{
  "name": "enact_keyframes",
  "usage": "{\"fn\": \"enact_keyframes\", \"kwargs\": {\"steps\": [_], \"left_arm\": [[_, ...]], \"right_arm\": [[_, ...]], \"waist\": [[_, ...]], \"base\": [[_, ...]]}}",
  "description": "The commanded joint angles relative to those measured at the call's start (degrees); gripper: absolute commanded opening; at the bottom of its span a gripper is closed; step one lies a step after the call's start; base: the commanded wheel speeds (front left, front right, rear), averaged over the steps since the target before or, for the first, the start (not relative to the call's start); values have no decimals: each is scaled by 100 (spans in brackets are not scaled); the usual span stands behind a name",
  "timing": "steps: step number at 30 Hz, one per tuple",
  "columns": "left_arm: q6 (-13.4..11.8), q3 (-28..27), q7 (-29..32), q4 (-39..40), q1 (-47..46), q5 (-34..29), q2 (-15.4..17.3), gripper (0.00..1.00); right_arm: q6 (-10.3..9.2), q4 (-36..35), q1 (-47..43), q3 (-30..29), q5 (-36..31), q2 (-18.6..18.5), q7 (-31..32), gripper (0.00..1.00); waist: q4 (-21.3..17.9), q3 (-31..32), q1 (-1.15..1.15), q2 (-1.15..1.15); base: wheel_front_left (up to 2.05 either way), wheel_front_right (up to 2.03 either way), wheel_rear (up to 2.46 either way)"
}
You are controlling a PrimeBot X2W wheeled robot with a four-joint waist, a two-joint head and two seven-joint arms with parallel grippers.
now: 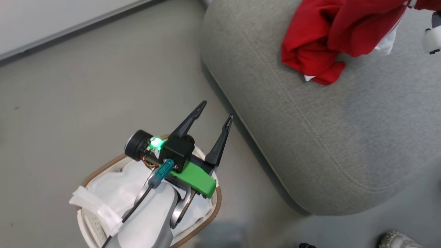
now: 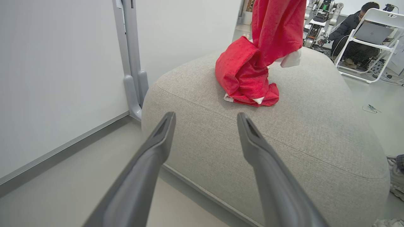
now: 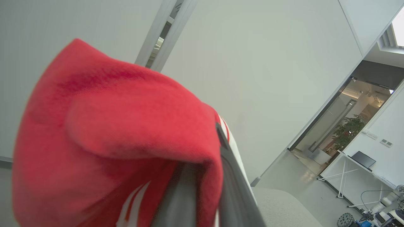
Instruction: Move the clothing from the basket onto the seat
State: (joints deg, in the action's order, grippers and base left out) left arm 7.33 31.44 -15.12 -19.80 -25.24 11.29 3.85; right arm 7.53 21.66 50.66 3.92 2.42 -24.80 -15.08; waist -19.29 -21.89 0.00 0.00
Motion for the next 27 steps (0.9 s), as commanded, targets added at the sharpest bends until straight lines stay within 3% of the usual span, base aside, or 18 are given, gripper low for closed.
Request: {"fn": "enact_keyframes", "kwargs": {"steps": [1, 10, 12, 13, 14, 19, 27], "left_arm": [[18, -10, -4, 18, -158, -22, 18, 100], [19, -38, -3, 36, -407, -30, -17, 100], [19, -78, -3, 24, -403, -34, -16, 100], [19, -95, -4, 18, -391, -35, -16, 100], [19, -111, -4, 13, -375, -35, -19, 100], [19, -276, -3, -18, -190, -10, -17, 100], [19, -499, -3, -53, 167, 76, -46, 100]], "right_arm": [[-9, 143, 79, -93, -51, 27, -11, 0], [-8, 1307, -307, -929, -374, 330, -11, 0], [-8, 1468, -440, -1152, -443, 392, -12, 43], [-8, 1553, -524, -1271, -476, 415, -11, 56], [-8, 1606, -596, -1361, -491, 455, -11, 100], [-8, 1545, -935, -1707, -517, 586, -12, 100], [-8, 1148, -1948, -1701, -569, 900, -12, 100]], "waist": [[529, -536, 0, 0], [1006, -990, 0, 0], [1051, -1009, 0, 0], [1070, -1002, 0, 0], [1080, -985, 0, 0], [1043, -768, 0, 0], [981, -119, 0, 0]], "base": [[0, 0, 0], [0, 0, 0], [0, 0, 0], [0, 0, 0], [0, 0, 0], [0, 0, 0], [0, 0, 0]]}}
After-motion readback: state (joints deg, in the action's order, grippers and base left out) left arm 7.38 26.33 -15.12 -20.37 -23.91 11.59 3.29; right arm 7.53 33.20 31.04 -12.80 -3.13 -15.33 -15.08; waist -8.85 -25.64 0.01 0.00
